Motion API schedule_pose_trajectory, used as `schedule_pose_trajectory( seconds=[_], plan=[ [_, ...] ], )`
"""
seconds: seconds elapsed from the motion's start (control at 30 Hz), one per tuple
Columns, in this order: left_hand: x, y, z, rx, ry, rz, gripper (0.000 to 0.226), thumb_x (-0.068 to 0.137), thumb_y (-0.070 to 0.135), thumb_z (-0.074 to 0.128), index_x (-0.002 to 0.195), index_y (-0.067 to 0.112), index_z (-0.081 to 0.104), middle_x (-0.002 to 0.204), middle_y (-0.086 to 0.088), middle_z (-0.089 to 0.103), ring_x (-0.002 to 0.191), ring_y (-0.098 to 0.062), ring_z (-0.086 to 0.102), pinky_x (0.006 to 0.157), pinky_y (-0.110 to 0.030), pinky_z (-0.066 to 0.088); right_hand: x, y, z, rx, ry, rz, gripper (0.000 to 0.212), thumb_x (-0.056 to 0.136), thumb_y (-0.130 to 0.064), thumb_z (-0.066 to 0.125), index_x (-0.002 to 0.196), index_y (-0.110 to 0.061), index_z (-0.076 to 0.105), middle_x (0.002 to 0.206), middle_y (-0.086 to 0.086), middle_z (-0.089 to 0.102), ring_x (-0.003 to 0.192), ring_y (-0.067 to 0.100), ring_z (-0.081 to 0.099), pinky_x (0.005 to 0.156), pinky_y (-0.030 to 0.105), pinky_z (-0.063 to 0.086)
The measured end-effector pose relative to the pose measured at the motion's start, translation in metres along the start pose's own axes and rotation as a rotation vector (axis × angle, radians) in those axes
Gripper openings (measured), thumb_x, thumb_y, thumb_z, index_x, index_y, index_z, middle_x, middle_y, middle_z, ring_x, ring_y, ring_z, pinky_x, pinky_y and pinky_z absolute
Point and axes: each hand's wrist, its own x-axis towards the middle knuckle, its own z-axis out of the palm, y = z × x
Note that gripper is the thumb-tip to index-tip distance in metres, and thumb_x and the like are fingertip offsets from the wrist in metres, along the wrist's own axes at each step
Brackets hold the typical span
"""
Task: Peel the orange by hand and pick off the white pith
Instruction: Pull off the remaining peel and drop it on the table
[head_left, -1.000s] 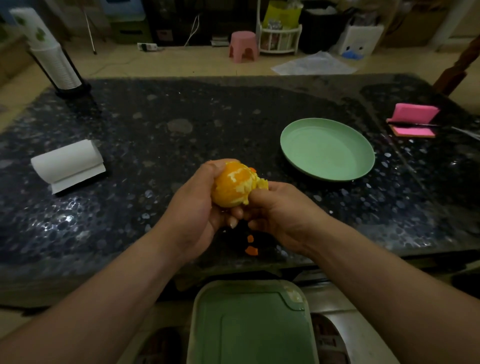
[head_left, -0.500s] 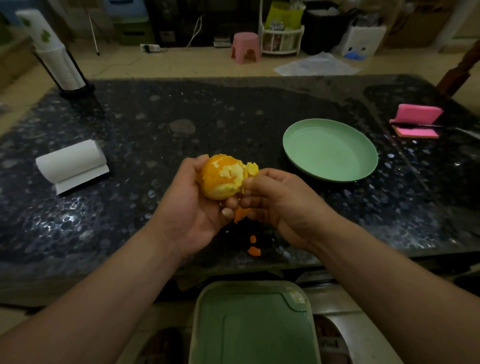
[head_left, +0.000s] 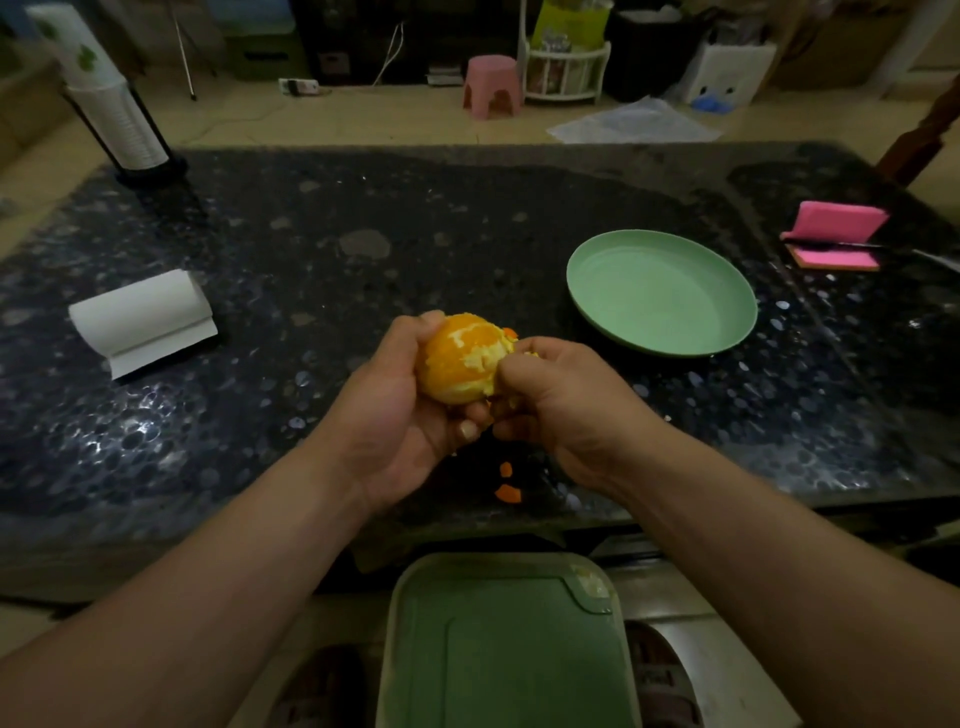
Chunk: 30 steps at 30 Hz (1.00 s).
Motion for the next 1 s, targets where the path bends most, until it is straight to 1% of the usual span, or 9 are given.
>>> schedule_pose_trajectory(
  seconds=[0.13, 0.23, 0.37, 0.53, 0.73, 0.8, 0.87, 0.93, 1.0],
  plan=[
    [0.002, 0.005, -0.006, -0.105, -0.008, -0.050, 0.052, 0.104, 0.049, 0.043, 0.112, 0.005, 0.070, 0.091, -0.015, 0.067, 0.058, -0.018, 0.053, 0.042, -0.023, 0.045, -0.001, -0.001, -0.008, -0.104, -0.027, -0.089, 0.010, 0.099, -0.010, 0.063, 0.105, -0.008, 0.070, 0.087, 0.009, 0.072, 0.072, 0.016, 0.068, 0.060, 0.028, 0.056],
    [0.002, 0.003, -0.008, -0.140, -0.024, -0.096, 0.053, 0.103, 0.048, 0.044, 0.102, 0.006, 0.077, 0.096, -0.017, 0.067, 0.059, -0.018, 0.052, 0.040, -0.021, 0.045, -0.002, 0.000, -0.011, -0.361, 0.040, -0.225, 0.022, 0.096, -0.017, 0.066, 0.117, -0.024, 0.069, 0.093, 0.005, 0.077, 0.079, 0.020, 0.076, 0.067, 0.041, 0.064],
    [0.001, 0.001, -0.006, -0.173, -0.066, -0.115, 0.052, 0.104, 0.048, 0.042, 0.118, 0.005, 0.068, 0.100, -0.017, 0.068, 0.058, -0.017, 0.054, 0.040, -0.020, 0.045, -0.004, -0.001, -0.006, -0.495, 0.112, -0.320, 0.022, 0.088, -0.024, 0.069, 0.108, -0.032, 0.069, 0.088, 0.002, 0.075, 0.079, 0.020, 0.074, 0.071, 0.048, 0.064],
    [0.001, -0.002, -0.006, -0.169, -0.086, -0.137, 0.058, 0.105, 0.050, 0.042, 0.129, 0.002, 0.063, 0.103, -0.020, 0.068, 0.060, -0.017, 0.056, 0.042, -0.020, 0.047, -0.005, -0.004, -0.007, -0.462, 0.138, -0.309, 0.015, 0.090, -0.014, 0.069, 0.101, -0.024, 0.066, 0.077, 0.000, 0.069, 0.061, 0.009, 0.066, 0.058, 0.031, 0.057],
    [0.005, 0.000, -0.004, -0.195, -0.094, -0.133, 0.060, 0.106, 0.052, 0.040, 0.131, 0.003, 0.065, 0.101, -0.018, 0.070, 0.059, -0.015, 0.055, 0.043, -0.020, 0.047, 0.001, 0.004, -0.009, -0.363, 0.133, -0.275, 0.014, 0.088, -0.024, 0.065, 0.101, -0.029, 0.070, 0.081, 0.002, 0.072, 0.073, 0.019, 0.070, 0.068, 0.047, 0.061],
    [0.005, -0.001, -0.003, -0.080, -0.073, -0.107, 0.062, 0.105, 0.058, 0.042, 0.131, 0.008, 0.067, 0.098, -0.014, 0.070, 0.061, -0.015, 0.057, 0.047, -0.023, 0.050, 0.003, 0.003, -0.010, -0.282, 0.135, -0.210, 0.013, 0.094, -0.018, 0.064, 0.103, -0.024, 0.072, 0.081, 0.005, 0.074, 0.071, 0.018, 0.072, 0.062, 0.041, 0.062],
    [0.004, -0.002, -0.004, 0.178, -0.020, 0.005, 0.053, 0.099, 0.057, 0.055, 0.136, 0.020, 0.063, 0.106, -0.009, 0.070, 0.067, -0.019, 0.065, 0.055, -0.030, 0.056, 0.004, -0.001, -0.011, -0.183, 0.124, -0.100, 0.011, 0.098, -0.012, 0.062, 0.103, -0.011, 0.071, 0.077, 0.008, 0.073, 0.064, 0.016, 0.071, 0.056, 0.031, 0.057],
    [0.002, -0.003, -0.009, 0.553, 0.020, 0.167, 0.058, 0.093, 0.040, 0.074, 0.144, 0.039, 0.047, 0.123, -0.002, 0.065, 0.086, -0.020, 0.074, 0.067, -0.035, 0.061, 0.006, -0.004, -0.012, -0.129, 0.098, 0.006, 0.011, 0.099, -0.013, 0.060, 0.094, -0.008, 0.068, 0.070, 0.006, 0.071, 0.060, 0.015, 0.069, 0.058, 0.031, 0.055],
    [0.003, -0.006, -0.015, 0.846, -0.008, 0.276, 0.069, 0.089, 0.027, 0.081, 0.143, 0.047, 0.042, 0.124, 0.002, 0.060, 0.096, -0.020, 0.073, 0.072, -0.037, 0.065, 0.007, -0.006, -0.016, -0.137, 0.068, 0.074, 0.014, 0.100, -0.015, 0.058, 0.089, -0.010, 0.066, 0.069, 0.006, 0.071, 0.059, 0.016, 0.068, 0.058, 0.031, 0.053]
  ],
)
